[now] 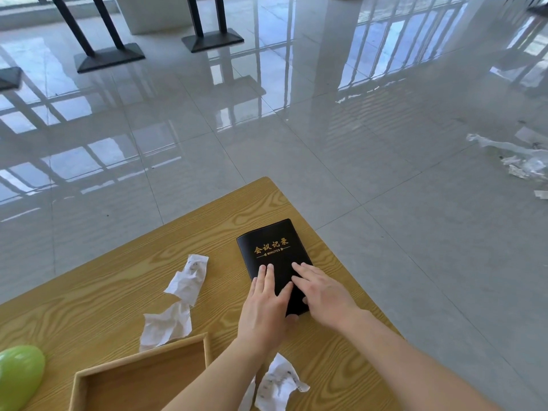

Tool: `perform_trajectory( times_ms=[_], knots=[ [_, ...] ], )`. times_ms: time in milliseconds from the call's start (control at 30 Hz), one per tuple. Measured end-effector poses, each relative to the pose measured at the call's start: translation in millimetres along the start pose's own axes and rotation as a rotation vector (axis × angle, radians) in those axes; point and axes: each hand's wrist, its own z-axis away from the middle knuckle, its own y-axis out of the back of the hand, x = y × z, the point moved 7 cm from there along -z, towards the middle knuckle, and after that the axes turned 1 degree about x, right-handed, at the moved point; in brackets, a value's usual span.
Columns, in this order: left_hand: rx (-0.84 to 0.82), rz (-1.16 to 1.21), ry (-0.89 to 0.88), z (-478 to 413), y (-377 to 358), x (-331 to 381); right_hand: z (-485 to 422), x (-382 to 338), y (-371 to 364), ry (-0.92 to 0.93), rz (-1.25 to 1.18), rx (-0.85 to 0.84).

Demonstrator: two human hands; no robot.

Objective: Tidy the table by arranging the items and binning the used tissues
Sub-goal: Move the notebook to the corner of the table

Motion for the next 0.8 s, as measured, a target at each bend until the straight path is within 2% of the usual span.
perform_trajectory(
  times_ms=[800],
  knots=[
    [0.023, -0.009, 0.11, -82.2, 10.7, -25.9, -100.8, 29.2, 20.9, 0.012, -0.015, -0.025]
  ],
)
